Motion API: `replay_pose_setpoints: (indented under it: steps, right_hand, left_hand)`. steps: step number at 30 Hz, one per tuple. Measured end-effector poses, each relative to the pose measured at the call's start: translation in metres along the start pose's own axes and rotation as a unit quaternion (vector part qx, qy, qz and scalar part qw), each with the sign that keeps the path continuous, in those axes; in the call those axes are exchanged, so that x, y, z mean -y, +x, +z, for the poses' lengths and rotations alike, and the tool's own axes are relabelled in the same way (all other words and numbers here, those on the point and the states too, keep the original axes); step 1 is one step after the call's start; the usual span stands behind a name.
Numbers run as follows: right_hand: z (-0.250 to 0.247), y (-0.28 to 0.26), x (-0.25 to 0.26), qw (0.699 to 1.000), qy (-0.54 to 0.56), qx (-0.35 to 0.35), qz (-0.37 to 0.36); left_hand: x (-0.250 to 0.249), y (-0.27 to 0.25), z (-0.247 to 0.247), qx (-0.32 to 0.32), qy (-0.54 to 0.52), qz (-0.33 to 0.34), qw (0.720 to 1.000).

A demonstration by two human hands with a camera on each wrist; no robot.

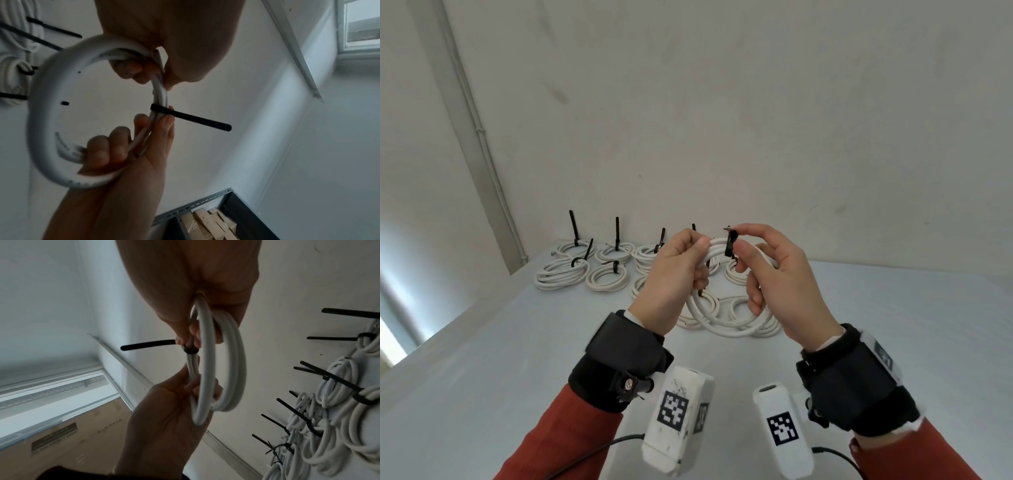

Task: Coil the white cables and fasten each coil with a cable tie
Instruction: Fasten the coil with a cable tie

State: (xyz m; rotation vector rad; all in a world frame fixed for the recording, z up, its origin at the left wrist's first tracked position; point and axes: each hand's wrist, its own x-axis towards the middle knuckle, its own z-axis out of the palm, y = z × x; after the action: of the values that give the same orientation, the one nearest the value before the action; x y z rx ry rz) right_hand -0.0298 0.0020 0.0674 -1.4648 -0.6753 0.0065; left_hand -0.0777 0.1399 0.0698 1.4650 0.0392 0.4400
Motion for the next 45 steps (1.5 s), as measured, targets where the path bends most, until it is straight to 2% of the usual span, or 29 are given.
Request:
replay_pose_setpoints:
  steps: [5,7,10,12,15,17,19,23,26,31,33,36,38,40,41,43,45]
  right_hand:
    - [0.004,-0.001,-0.001,1.0,0.026,-0.014,-0.009]
    - [0.004,-0.001,-0.001,0.999,0.038,-0.009,-0.011]
    - [0.003,-0.001,-0.001,0.999,0.04,-0.004,-0.016]
    - [0.003,-0.001,-0.001,0.999,0.038,-0.003,-0.013]
    - [0.0,0.0,0.001,0.999,0.038,0.015,-0.01]
    - [-0.004,0.0,0.002,0.999,0.027,0.027,-0.023]
    - [-0.007,0.001,0.002,0.998,0.006,0.029,-0.047]
    - [-0.011,0.004,-0.001,0.994,-0.032,0.024,-0.099]
    - [-0.013,0.005,-0.002,0.99,-0.063,0.042,-0.123]
    - [-0.016,0.005,-0.004,0.98,-0.118,0.066,-0.147]
    - [-0.017,0.005,-0.003,0.971,-0.163,0.063,-0.165]
    - [-0.02,0.004,0.002,0.956,-0.227,0.024,-0.182]
    - [-0.022,0.003,0.006,0.954,-0.244,-0.054,-0.164]
    - [-0.023,0.002,0.011,0.962,-0.232,-0.104,-0.097]
    - [-0.023,0.002,0.013,0.969,-0.227,-0.089,-0.046]
    - [-0.019,0.0,0.014,0.977,-0.208,-0.009,0.05]
    - [-0.012,-0.001,0.011,0.981,-0.168,0.031,0.086]
  left_hand:
    - [-0.004,0.001,0.002,-0.048,-0.134,-0.019,0.99]
    - [-0.005,0.002,-0.001,-0.041,-0.147,-0.016,0.988]
    - [-0.004,0.003,-0.007,-0.013,-0.035,0.015,0.999]
    - [-0.003,0.001,-0.009,0.007,0.063,0.054,0.997]
    - [-0.003,-0.002,-0.008,0.024,0.178,0.126,0.976]
    - [-0.003,-0.002,-0.008,0.041,0.236,0.152,0.959]
    - [-0.004,-0.002,-0.009,0.06,0.245,0.129,0.959]
    - [-0.011,-0.001,-0.017,0.087,0.157,0.039,0.983]
    - [-0.011,-0.001,-0.021,0.143,0.125,0.006,0.982]
    - [-0.012,-0.002,-0.022,0.226,0.063,-0.107,0.966]
    - [-0.009,0.0,-0.021,0.218,0.047,-0.11,0.969]
    - [-0.005,0.002,-0.016,0.163,0.069,-0.069,0.982]
    - [-0.003,0.003,-0.013,0.116,0.132,-0.022,0.984]
    - [0.0,0.004,-0.011,0.07,0.179,0.025,0.981]
    - [0.0,0.004,-0.011,0.051,0.196,0.045,0.978]
    - [0.001,0.004,-0.009,0.028,0.239,0.089,0.967]
    - [0.001,0.001,-0.008,0.029,0.305,0.132,0.943]
